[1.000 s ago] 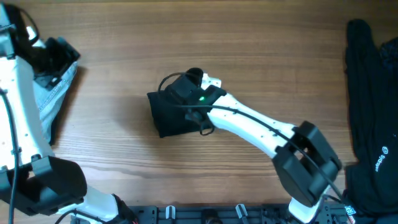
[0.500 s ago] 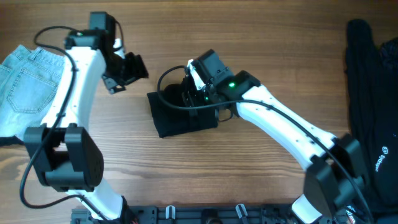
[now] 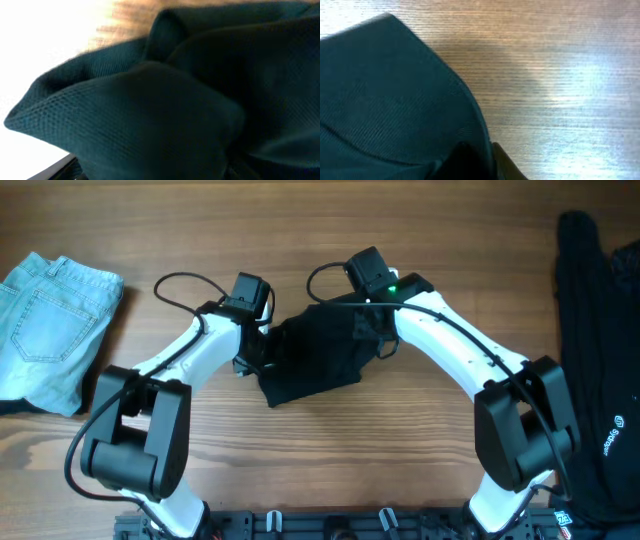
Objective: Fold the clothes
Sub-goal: 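Grasp the folded black shirt with the left gripper and lift it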
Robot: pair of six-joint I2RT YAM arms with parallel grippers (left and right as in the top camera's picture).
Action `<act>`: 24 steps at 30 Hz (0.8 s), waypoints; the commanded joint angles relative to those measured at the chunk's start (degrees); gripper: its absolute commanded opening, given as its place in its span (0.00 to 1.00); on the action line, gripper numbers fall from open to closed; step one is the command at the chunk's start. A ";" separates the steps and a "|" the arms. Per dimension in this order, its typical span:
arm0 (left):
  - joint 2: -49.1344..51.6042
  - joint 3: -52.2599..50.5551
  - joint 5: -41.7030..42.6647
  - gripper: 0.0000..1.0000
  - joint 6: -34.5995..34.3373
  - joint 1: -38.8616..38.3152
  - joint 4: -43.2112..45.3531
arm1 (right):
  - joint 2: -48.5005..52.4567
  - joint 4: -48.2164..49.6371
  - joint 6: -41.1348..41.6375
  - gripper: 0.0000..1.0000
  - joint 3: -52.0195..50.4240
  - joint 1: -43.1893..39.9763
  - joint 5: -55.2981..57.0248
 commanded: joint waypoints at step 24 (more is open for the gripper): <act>1.05 2.08 14.84 1.00 29.24 3.02 11.15 | -10.10 -10.10 -0.39 0.58 -2.25 -6.03 2.47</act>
